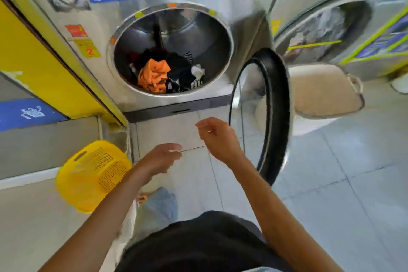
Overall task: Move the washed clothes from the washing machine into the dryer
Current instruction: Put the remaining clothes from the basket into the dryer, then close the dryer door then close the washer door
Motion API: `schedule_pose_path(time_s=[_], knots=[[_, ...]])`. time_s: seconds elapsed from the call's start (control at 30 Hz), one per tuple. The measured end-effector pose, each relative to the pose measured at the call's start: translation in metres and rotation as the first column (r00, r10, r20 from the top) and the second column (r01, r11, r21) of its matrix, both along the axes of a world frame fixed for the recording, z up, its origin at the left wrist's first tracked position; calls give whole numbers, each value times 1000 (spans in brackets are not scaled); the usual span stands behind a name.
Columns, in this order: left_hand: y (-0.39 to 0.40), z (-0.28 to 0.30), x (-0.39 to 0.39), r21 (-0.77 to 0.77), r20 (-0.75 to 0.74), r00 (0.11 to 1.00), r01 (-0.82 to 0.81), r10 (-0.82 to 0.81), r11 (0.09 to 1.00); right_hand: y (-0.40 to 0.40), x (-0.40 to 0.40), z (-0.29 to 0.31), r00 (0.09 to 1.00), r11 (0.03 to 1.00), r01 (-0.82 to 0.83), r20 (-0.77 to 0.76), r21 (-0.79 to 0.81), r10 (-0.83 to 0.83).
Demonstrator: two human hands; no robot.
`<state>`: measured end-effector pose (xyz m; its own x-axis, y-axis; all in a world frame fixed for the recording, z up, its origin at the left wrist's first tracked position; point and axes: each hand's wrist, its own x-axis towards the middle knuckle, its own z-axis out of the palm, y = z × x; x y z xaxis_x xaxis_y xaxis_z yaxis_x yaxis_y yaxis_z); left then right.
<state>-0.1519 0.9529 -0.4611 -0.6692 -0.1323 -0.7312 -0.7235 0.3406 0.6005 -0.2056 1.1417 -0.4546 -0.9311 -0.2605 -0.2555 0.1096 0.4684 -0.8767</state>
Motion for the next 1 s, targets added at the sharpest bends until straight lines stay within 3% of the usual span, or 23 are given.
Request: schedule_pose_path(time_s=[0.1, 0.2, 0.27, 0.33, 0.4, 0.53, 0.73, 0.83, 1.0], knots=[[30, 11, -3, 4, -18, 996, 90, -90, 996, 57, 10, 23, 982, 984, 178, -60, 0, -177], [70, 24, -9, -3, -22, 989, 148, -148, 989, 115, 10, 34, 870, 882, 471, -170, 7, -463], [88, 31, -13, 4, -22, 985, 174, -174, 985, 140, 2, 29, 825, 832, 548, -222, 83, -521], [104, 36, -15, 4, -34, 977, 212, -212, 977, 158, -5, 12, 876, 840, 481, -145, 249, -459], [113, 37, -18, -41, -50, 969, 240, -242, 970, 162, -4, -8, 932, 885, 346, -10, 310, -361], [117, 38, -21, -59, -73, 969, 234, -237, 971, 154, 4, -29, 942, 925, 336, -61, 178, -330], [113, 30, -18, -72, -114, 984, 131, -139, 989, 141, -12, -19, 979, 967, 197, -79, 159, -186], [112, 25, -22, -128, -202, 978, 30, -56, 991, 109, -19, -21, 992, 985, 99, -86, 142, -87], [90, 26, -37, -248, -300, 952, -21, -56, 969, 33, -36, -29, 999, 1000, 0, -43, 9, 0]])
